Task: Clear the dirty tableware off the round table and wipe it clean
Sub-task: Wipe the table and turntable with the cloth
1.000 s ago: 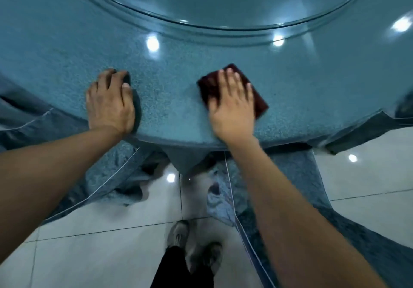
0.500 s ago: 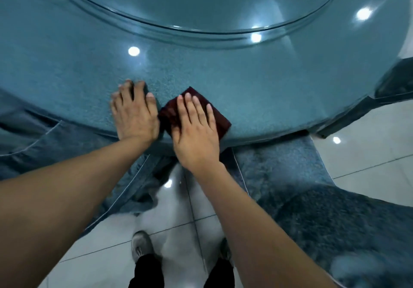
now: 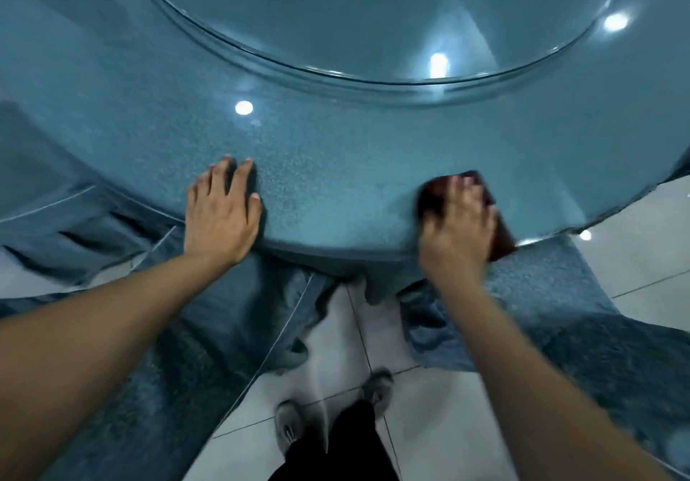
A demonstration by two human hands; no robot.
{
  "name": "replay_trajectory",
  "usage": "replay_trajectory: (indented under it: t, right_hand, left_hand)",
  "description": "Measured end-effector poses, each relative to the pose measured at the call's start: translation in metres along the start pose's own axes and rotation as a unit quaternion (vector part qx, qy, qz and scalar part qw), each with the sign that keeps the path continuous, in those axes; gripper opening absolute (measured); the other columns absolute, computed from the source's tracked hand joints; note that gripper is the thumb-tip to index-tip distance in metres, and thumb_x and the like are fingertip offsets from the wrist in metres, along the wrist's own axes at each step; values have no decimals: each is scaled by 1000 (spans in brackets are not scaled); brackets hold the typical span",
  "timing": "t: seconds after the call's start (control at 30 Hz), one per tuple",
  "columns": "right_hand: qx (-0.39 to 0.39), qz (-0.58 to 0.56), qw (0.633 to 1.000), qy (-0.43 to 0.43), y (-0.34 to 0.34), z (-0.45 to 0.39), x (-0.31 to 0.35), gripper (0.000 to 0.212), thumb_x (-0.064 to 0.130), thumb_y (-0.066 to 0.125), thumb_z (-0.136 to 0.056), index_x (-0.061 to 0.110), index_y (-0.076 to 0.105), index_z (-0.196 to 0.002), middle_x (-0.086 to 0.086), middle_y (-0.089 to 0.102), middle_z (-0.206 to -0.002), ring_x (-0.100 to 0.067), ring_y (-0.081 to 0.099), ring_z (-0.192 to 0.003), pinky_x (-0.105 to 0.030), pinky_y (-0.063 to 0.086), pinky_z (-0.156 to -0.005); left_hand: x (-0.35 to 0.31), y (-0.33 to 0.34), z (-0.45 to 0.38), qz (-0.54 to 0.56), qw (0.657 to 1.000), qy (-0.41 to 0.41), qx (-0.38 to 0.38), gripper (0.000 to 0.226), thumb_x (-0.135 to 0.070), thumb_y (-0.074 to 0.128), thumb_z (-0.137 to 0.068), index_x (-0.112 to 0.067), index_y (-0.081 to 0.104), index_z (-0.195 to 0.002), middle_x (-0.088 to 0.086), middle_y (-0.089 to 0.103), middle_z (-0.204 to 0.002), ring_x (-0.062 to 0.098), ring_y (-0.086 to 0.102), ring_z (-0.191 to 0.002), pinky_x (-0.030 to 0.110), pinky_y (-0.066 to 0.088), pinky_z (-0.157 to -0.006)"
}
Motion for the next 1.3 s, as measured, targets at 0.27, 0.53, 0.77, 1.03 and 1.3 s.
replay_trajectory:
  t: [0.27, 0.53, 0.77, 1.03, 1.3]
  right_hand:
    - [82, -55, 955, -280, 35, 38, 176, 69, 42, 37, -95, 18, 23, -158, -1, 21, -165, -15, 12, -153, -44, 6, -124]
    - [8, -20, 1000, -8, 34, -126, 64, 78, 49, 30, -89, 14, 25, -158, -7, 23, -164, -21, 19, -152, -46, 7, -124]
    - [1, -20, 998, 57, 54, -150, 136, 76, 44, 27, -91, 7, 23, -157, -12, 22, -164, -24, 14, -153, -48, 3, -124]
    - [10, -20, 999, -37, 100, -134, 336, 72, 41, 36, -95, 9, 22, -157, -10, 21, -164, -23, 13, -152, -46, -1, -124]
    - [66, -56, 978, -191, 109, -96, 406, 69, 43, 37, -96, 17, 23, -158, -2, 21, -165, -16, 15, -153, -40, 2, -124]
  left_hand:
    - [26, 3, -18, 13, 998, -64, -16, 51, -27, 47, -101, -14, 40, -150, 20, 38, -153, 46, 40, -136, 58, 33, -112]
    - [61, -25, -45, -4, 1000, -16, -18, 47, -38, 39, -93, -16, 57, -130, 18, 53, -131, 43, 51, -110, 53, 41, -98]
    - [154, -31, -71, -46, 999, 22, 14, 58, -42, 33, -97, -13, 45, -145, 15, 45, -147, 40, 46, -128, 53, 37, -105]
    - [211, -20, -111, 29, 998, 41, 25, 59, -47, 32, -99, -18, 41, -149, 13, 39, -154, 37, 38, -140, 53, 30, -113]
    - [213, -19, -110, 57, 998, 30, 19, 56, -41, 30, -99, -20, 42, -149, 13, 37, -156, 39, 37, -139, 56, 29, -114]
Point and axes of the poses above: each hand's wrist, its own z-axis away from the middle knuckle, its own y-axis out of the palm, x = y × z, the point moved 3 cm from there along -z, towards the middle knuckle
